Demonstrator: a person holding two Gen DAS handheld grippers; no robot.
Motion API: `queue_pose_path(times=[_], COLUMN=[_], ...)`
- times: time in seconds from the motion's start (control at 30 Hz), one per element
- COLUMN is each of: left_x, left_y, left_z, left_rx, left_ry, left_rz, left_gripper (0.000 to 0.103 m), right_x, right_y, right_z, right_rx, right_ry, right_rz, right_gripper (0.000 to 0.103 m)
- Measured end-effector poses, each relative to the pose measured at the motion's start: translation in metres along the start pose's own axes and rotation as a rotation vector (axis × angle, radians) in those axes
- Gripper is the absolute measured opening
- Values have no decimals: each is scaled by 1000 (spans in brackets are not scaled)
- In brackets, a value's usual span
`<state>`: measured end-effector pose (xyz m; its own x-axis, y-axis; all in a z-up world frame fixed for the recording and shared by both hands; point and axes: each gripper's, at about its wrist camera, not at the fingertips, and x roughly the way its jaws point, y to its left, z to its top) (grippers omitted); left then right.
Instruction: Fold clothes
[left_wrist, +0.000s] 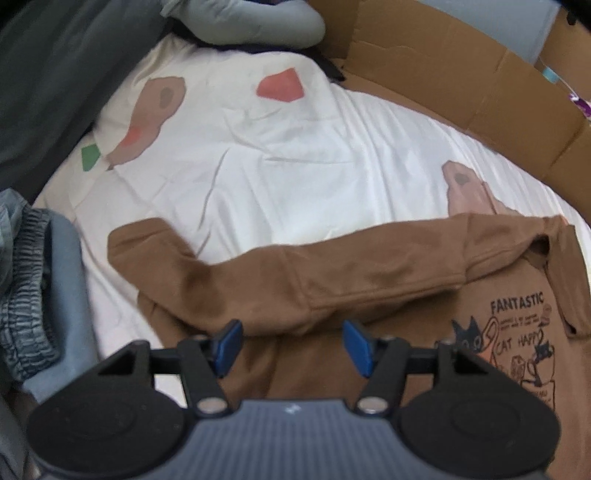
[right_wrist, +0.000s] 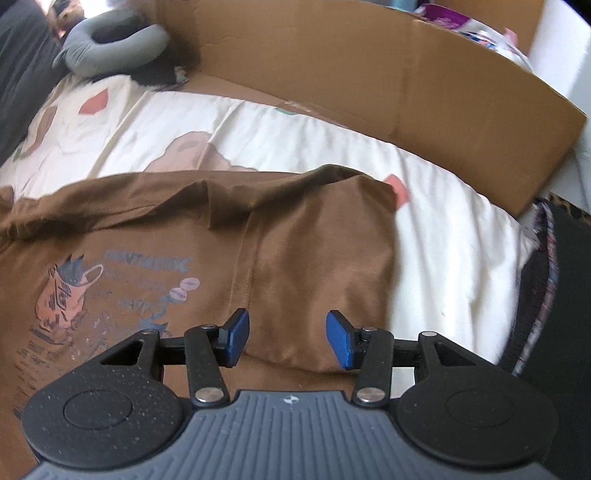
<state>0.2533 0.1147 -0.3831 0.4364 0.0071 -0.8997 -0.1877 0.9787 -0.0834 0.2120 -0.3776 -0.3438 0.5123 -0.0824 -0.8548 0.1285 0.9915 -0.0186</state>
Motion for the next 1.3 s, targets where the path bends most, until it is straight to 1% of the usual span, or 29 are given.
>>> queue_pose_path(times=[0.17,0.27,0.37,0.47,0.53,0.57,0.63,0.73,0.77,0.8,0.83,0.87,0.9,0.93,0.97,1.0,1.17,1.3], left_x=[9,14,17,18,18,18,20,19,19,18,18,18,18,19,20,21,24,21], left_y=[0,1,4,6,6,5,1,-6,-9,-11,-13,-14,-16,-17,-18,-19,-18,-16], left_z=[-8,-13,-18,-21,-23,-23,-23,-25,-26,-26,-27,-28,-29,-29,-30,-30,-29,-26], left_rx=[-47,-75,-101,-121,-136,-137,-124,-85,-73,-63,-54,-45,-38,-35,-34,-38,-60,-72], left_ry=[7,15,24,25,28,31,39,40,40,41,42,43,43,44,44,43,42,31], left_rz=[-11,-8,-9,-6,-9,-8,-2,3,1,-5,-10,-12,-13,-14,-15,-17,-24,-20], left_gripper=[64,64,64,64,64,64,64,64,64,64,64,64,64,64,64,64,64,64], right_x=[16,31,47,61,70,75,82,83,83,82,81,81,80,78,77,76,57,43], right_y=[15,24,30,36,34,33,27,30,33,34,36,36,37,37,38,37,17,-8], right_z=[0,3,4,6,5,4,3,1,0,1,1,2,4,5,6,7,14,14], right_rx=[-62,-94,-97,-106,-91,-78,-36,-57,-77,-88,-98,-103,-109,-116,-122,-122,-62,-30], right_ry=[-16,-8,11,25,35,44,55,49,46,48,50,54,57,59,60,63,40,20], right_rz=[22,18,36,8,-14,-29,-22,-26,-31,-24,-15,-9,-2,-3,-9,-18,-64,-133], right_gripper=[53,53,53,52,52,52,52,52,49,40,35,25,18,14,9,6,5,5])
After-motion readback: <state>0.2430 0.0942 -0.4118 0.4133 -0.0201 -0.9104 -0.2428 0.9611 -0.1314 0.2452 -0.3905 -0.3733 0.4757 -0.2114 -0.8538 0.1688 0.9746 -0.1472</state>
